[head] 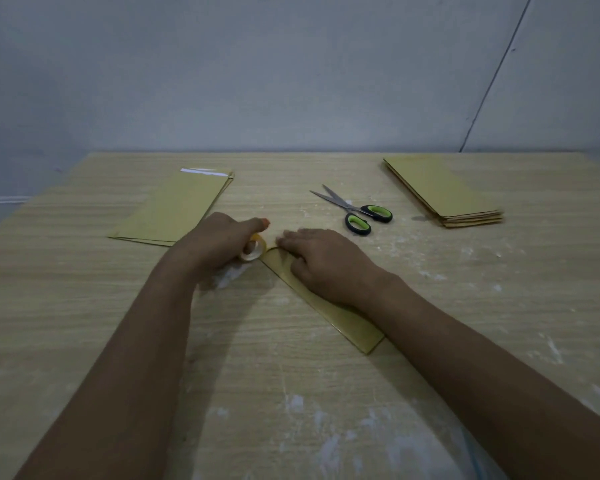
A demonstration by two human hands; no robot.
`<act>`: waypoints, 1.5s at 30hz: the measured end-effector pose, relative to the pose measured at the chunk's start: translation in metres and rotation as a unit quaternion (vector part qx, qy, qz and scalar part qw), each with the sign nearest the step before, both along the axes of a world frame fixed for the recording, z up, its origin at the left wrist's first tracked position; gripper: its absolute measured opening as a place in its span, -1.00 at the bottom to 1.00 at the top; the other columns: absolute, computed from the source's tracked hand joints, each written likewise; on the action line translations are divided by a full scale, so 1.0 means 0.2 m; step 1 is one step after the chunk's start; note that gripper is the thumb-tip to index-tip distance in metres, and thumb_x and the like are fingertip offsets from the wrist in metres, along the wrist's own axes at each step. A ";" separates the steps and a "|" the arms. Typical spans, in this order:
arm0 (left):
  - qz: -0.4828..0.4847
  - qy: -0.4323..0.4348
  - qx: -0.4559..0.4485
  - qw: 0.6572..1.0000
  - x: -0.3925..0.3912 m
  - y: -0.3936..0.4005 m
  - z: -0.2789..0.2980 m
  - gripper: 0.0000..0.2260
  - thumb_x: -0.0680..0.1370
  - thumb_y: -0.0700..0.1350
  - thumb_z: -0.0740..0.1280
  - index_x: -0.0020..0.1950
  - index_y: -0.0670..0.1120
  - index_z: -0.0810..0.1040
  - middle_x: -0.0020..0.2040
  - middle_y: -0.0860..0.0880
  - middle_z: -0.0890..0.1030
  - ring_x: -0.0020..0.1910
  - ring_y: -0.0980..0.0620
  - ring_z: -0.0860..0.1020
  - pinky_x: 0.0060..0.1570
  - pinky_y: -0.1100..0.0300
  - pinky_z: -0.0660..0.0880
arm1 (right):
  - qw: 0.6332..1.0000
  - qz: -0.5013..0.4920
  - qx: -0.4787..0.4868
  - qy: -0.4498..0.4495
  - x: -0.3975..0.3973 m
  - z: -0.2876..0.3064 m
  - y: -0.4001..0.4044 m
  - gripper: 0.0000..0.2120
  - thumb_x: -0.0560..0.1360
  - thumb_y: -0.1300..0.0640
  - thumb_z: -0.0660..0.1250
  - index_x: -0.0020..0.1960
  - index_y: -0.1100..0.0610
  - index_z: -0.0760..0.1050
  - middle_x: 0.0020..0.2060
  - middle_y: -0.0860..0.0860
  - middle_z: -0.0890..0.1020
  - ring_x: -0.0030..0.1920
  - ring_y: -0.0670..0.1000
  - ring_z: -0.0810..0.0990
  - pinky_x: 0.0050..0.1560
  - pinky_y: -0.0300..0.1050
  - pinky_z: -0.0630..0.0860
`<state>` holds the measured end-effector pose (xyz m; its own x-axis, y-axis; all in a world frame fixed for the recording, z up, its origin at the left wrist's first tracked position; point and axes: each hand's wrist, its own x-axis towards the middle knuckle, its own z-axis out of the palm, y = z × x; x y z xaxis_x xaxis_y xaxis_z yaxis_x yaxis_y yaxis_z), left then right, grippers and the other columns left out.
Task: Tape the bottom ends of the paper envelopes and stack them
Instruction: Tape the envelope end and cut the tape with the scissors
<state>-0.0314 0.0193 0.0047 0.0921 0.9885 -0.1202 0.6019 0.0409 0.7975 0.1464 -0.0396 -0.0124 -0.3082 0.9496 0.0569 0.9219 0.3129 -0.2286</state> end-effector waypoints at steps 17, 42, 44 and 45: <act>0.003 0.141 0.011 0.990 0.05 -0.02 -0.02 -0.62 0.20 0.17 0.43 -0.42 -0.13 0.45 -0.22 -0.23 0.59 -0.13 -0.16 0.62 -0.26 0.16 0.34 | 0.998 -0.018 -0.030 -0.047 -0.03 0.01 -0.03 -0.50 0.68 -0.04 -0.05 0.60 -0.02 0.06 0.59 -0.06 0.10 0.58 -0.02 0.03 0.50 0.31 0.01; 0.006 0.051 0.043 0.998 -0.01 -0.02 -0.01 -0.57 0.44 -0.02 0.45 -0.47 -0.06 0.27 -0.62 0.06 0.15 -0.59 0.05 0.14 -0.41 0.13 0.13 | 1.000 0.007 -0.014 0.011 -0.03 -0.01 0.02 -0.53 0.68 0.07 0.01 0.58 -0.08 0.14 0.56 0.01 0.21 0.58 0.04 0.09 0.50 0.15 0.09; 0.005 0.070 0.054 0.996 -0.01 -0.03 -0.01 -0.56 0.44 -0.01 0.46 -0.46 -0.07 0.26 -0.63 0.06 0.14 -0.54 0.02 0.16 -0.42 0.12 0.12 | 1.000 0.009 -0.015 -0.003 -0.03 -0.01 0.02 -0.54 0.68 0.05 -0.01 0.58 -0.07 0.15 0.57 0.01 0.20 0.58 0.04 0.08 0.49 0.17 0.10; 0.002 0.079 0.060 0.995 -0.01 -0.03 -0.01 -0.56 0.44 0.00 0.45 -0.47 -0.07 0.26 -0.63 0.06 0.14 -0.53 0.01 0.16 -0.42 0.11 0.12 | 1.000 0.009 -0.016 -0.009 -0.03 0.00 0.02 -0.54 0.68 0.03 -0.01 0.58 -0.07 0.15 0.57 0.01 0.18 0.58 0.04 0.07 0.49 0.19 0.10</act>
